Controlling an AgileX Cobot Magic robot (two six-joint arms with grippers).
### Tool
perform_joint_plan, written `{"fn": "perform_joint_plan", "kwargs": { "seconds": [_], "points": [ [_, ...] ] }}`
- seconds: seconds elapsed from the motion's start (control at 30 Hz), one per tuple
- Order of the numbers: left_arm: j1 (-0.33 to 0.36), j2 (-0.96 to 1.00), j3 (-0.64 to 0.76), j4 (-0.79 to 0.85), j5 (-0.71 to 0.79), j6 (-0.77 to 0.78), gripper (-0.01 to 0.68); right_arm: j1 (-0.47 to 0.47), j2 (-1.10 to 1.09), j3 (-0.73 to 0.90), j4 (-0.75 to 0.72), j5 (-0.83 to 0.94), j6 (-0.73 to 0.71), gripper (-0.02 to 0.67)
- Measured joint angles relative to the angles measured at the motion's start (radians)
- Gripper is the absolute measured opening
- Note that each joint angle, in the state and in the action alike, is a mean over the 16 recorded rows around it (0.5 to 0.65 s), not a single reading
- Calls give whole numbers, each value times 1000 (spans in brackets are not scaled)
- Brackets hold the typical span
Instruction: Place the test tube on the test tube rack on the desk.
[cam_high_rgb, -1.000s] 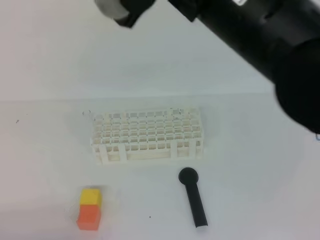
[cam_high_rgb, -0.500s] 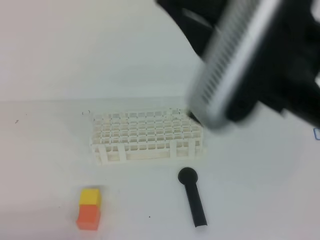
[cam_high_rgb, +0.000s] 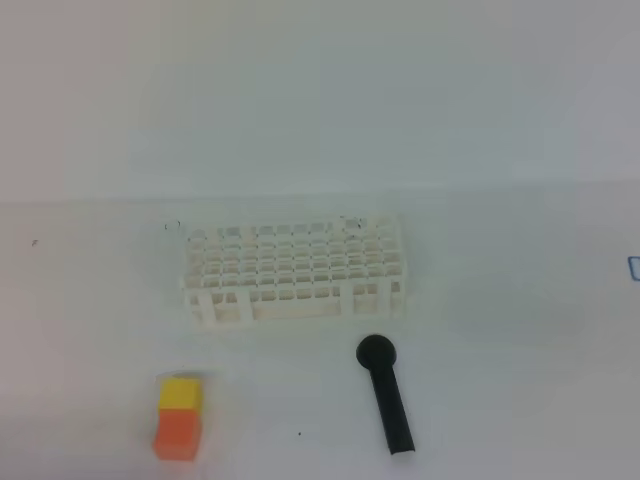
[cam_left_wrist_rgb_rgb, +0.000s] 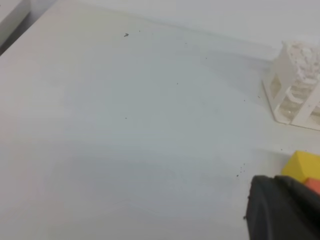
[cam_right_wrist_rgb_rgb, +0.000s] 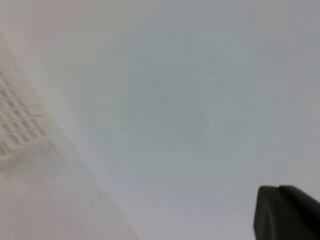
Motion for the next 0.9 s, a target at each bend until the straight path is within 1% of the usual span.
{"fn": "perform_joint_plan", "kwargs": {
  "seconds": [0.13, 0.23, 0.37, 0.47, 0.53, 0.63, 0.9],
  "points": [
    [0, 0, 2, 0, 0, 0, -1, -149, -131, 79, 21, 24, 0, -1],
    [0, 0, 2, 0, 0, 0, -1, -229, -195, 126, 37, 20, 0, -1],
    [0, 4, 2, 0, 0, 0, -1, -288, -248, 179, 32, 4, 7, -1],
    [0, 4, 0, 0, 0, 0, -1, -301, -280, 217, 6, -11, 69, -1],
    [0, 4, 0, 0, 0, 0, -1, -303, -307, 247, -23, -21, 154, -1],
    [-1, 4, -2, 0, 0, 0, -1, -303, -357, 302, -79, -37, 327, -1],
    [-2, 4, 4, 1, -3, 0, -1, -284, -522, 467, -226, -28, 878, -1]
  ]
}}
